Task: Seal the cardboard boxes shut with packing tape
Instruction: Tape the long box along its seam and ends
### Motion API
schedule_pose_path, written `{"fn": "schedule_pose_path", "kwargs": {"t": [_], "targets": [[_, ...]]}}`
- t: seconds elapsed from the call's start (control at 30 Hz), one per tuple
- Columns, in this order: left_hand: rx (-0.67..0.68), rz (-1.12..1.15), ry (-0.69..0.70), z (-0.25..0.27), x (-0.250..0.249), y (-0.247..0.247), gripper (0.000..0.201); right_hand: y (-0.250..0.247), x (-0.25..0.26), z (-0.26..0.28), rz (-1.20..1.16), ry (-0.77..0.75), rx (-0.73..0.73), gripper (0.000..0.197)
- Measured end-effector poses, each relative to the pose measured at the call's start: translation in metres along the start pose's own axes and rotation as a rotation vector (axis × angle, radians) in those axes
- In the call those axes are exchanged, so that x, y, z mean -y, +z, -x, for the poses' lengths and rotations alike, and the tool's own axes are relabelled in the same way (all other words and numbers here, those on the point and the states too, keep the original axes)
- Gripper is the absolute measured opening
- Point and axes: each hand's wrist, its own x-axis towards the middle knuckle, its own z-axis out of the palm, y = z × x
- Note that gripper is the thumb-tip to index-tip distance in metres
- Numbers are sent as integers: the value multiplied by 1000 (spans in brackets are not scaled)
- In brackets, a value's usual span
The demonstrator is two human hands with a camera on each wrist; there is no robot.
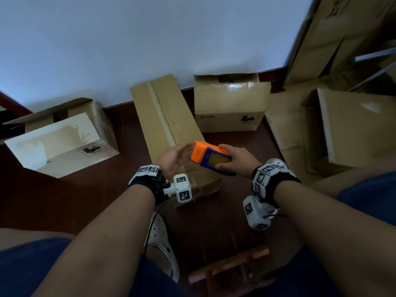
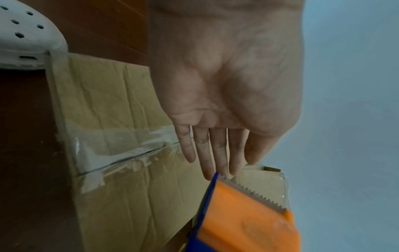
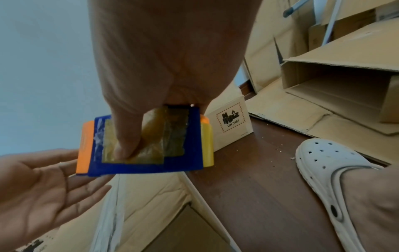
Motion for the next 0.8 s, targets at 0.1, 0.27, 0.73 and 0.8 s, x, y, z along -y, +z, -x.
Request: {"fn": "schedule_pose_path", "kwargs": {"t": [0.1, 0.27, 0.73, 0.8], "targets": [[-23, 6, -22, 8, 5, 4, 26, -1, 6, 9, -12, -10, 35, 74], [-42, 64, -45, 17, 18, 6, 23, 5, 9, 17, -24, -28, 67, 64], [-77, 209, -64, 57, 37, -5, 14, 2, 39, 23, 218, 19, 123, 71], [-73, 200, -66, 61, 45, -7, 14, 4, 42, 28, 255, 7, 152, 70]]}}
